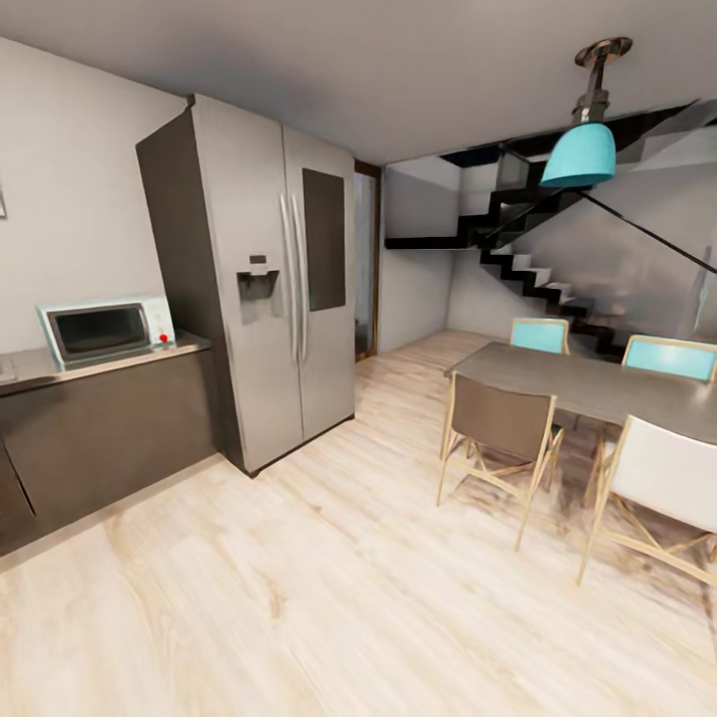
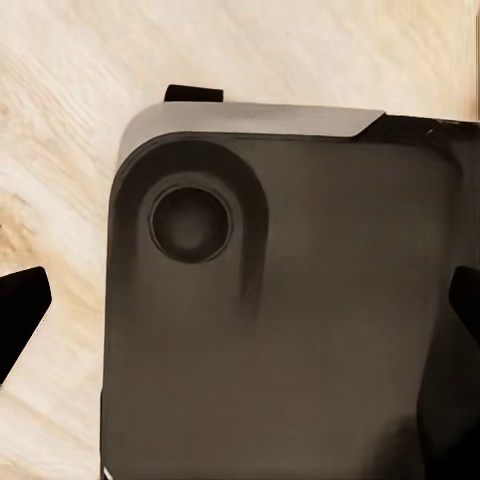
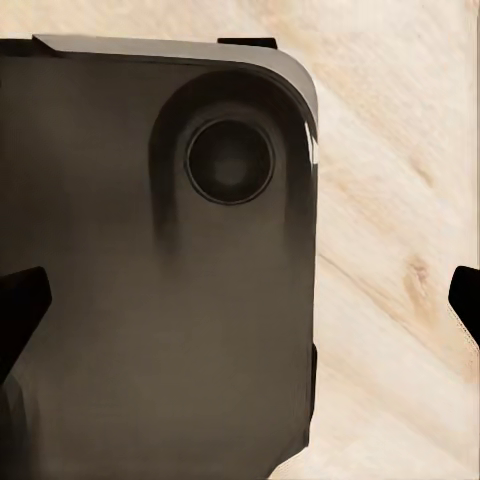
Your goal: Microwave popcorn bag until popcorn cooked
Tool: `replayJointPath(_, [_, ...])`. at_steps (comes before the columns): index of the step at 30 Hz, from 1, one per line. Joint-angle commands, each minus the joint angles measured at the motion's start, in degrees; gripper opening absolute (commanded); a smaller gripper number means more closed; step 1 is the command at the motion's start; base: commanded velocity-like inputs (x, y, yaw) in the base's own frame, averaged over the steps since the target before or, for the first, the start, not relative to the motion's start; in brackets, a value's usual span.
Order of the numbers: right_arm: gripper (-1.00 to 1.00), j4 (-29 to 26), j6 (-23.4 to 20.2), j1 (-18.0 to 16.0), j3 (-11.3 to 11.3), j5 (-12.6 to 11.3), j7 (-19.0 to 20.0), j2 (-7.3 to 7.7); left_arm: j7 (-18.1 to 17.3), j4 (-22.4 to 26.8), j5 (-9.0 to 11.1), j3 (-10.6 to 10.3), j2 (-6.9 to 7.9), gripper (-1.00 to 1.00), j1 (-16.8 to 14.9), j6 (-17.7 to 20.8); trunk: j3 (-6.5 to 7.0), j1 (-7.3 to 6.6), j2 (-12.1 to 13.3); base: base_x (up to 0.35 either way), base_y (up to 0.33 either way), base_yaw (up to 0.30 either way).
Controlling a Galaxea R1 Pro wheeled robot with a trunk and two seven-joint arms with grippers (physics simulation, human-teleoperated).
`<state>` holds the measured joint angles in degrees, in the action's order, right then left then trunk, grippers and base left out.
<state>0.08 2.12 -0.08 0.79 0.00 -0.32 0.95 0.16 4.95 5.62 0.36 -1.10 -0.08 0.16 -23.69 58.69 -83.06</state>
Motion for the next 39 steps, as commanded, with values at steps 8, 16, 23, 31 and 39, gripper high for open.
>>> replayJointPath(8, [1.00, 0.01, 0.17, -0.01, 0.08, 0.03, -0.03, -0.08, 0.02, -0.12, 0.70, -0.01, -0.04, 1.00, -0.01, 0.02, -0.05, 0.03, -0.02, 0.323, 0.000, 0.000])
replayJointPath(16, [1.00, 0.01, 0.16, -0.01, 0.04, 0.00, -0.02, -0.04, 0.02, -0.11, 0.62, -0.01, 0.04, 1.00, -0.01, 0.02, -0.05, 0.03, -0.02, 0.323, 0.000, 0.000])
replayJointPath(23, [1.00, 0.01, 0.17, -0.01, 0.01, 0.00, 0.05, -0.06, 0.02, -0.11, 0.62, -0.01, 0.05, 1.00, -0.01, 0.02, -0.05, 0.03, -0.02, 0.323, 0.000, 0.000])
replayJointPath(31, [1.00, 0.01, 0.16, -0.01, 0.01, 0.00, 0.02, -0.09, 0.02, -0.19, 0.70, -0.01, 0.05, 1.00, -0.01, 0.07, -0.05, 0.03, -0.02, 0.323, 0.000, 0.000])
replayJointPath(39, [1.00, 0.01, 0.17, -0.01, 0.09, 0.00, 0.03, -0.24, 0.02, -0.29, 0.70, -0.01, -0.03, 1.00, -0.01, 0.02, -0.05, 0.03, -0.02, 0.324, 0.000, 0.000])
